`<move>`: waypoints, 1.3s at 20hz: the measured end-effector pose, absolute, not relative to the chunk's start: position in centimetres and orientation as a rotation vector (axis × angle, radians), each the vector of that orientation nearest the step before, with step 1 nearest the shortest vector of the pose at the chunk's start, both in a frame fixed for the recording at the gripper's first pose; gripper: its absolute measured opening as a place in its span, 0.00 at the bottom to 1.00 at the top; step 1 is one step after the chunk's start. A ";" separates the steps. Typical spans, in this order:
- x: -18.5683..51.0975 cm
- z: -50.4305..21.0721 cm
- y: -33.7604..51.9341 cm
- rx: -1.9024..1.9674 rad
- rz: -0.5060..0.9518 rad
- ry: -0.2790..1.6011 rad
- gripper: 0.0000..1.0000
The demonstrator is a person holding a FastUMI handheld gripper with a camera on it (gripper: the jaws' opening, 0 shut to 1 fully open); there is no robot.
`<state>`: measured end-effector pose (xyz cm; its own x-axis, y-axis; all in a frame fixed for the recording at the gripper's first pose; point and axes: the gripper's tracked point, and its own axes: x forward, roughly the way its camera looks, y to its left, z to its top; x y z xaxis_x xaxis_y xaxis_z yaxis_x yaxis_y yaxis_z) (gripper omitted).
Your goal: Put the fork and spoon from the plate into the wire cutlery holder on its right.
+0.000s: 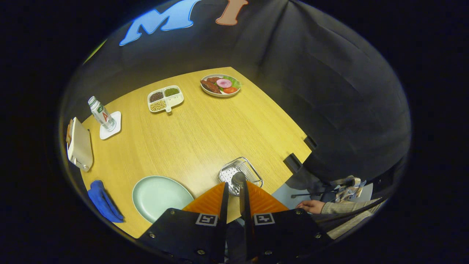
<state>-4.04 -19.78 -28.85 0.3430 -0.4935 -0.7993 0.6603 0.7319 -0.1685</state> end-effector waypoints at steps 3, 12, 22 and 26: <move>-3.9 -28.9 -19.2 0.155 -0.727 0.965 0.22; 2.4 -19.7 -16.1 0.032 -0.498 0.567 0.22; 3.8 -2.2 -9.7 -0.036 -0.253 0.030 0.22; 3.1 0.4 -7.0 -0.060 -0.188 -0.043 0.22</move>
